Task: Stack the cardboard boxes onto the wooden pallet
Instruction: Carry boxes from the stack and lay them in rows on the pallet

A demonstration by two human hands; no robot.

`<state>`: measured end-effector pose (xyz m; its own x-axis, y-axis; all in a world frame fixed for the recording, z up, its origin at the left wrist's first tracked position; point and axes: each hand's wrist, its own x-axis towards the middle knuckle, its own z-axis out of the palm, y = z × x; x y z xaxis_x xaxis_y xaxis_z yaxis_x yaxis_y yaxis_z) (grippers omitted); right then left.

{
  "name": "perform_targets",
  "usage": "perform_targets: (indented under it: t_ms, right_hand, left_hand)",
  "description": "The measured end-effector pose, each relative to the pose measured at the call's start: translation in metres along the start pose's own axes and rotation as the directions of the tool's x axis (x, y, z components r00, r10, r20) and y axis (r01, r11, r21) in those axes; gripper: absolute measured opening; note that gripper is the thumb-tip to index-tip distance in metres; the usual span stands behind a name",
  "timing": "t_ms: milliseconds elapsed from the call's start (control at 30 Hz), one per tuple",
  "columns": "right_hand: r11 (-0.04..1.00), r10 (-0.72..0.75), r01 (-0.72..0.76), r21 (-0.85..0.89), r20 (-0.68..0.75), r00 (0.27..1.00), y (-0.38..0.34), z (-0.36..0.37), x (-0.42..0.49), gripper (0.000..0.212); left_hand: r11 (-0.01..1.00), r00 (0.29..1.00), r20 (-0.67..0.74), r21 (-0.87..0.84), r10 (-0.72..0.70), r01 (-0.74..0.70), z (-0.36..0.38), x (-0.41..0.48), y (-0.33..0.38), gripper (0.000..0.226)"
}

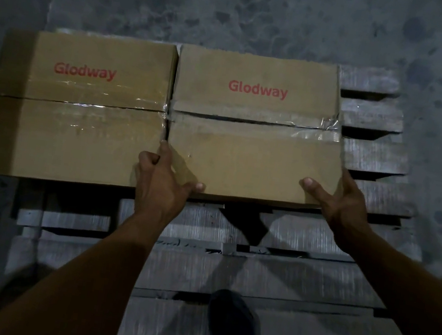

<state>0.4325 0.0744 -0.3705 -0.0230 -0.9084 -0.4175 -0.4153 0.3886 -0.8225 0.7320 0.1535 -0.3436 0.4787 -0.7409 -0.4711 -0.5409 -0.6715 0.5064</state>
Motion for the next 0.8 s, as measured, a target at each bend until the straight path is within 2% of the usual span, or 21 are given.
perform_targets:
  t_ms: [100,200,367,467,633,800]
  right_hand:
    - [0.998,0.054,-0.055,-0.024,-0.050,0.997,0.004,0.003,-0.003,0.072]
    - [0.986,0.085,-0.099,-0.136,-0.104,0.991,0.002,0.005,-0.003,0.076]
    - [0.958,0.155,-0.183,-0.220,-0.137,0.978,-0.010,0.007,-0.004,0.091]
    - [0.953,0.134,-0.190,-0.236,-0.235,0.963,-0.017,-0.002,-0.019,0.096]
    - [0.956,0.098,-0.186,-0.225,-0.351,0.931,-0.020,-0.058,-0.068,0.085]
    - [0.950,0.153,-0.274,-0.146,-0.548,0.822,-0.003,-0.153,-0.122,0.077]
  left_hand:
    - [0.997,1.000,-0.013,0.069,0.015,-0.014,0.003,-0.004,0.001,0.113]
    - [0.992,0.999,-0.017,0.124,0.032,-0.029,0.006,-0.005,0.000,0.113]
    - [0.944,0.990,-0.087,0.321,0.114,-0.081,-0.001,-0.015,0.010,0.109]
    - [0.917,0.964,-0.061,0.331,0.259,-0.225,-0.005,-0.029,0.019,0.092]
    - [0.831,0.883,0.058,0.312,0.466,-0.460,-0.010,-0.062,0.073,0.075]
    - [0.716,0.771,0.146,0.298,0.620,-0.631,0.009,-0.108,0.165,0.072]
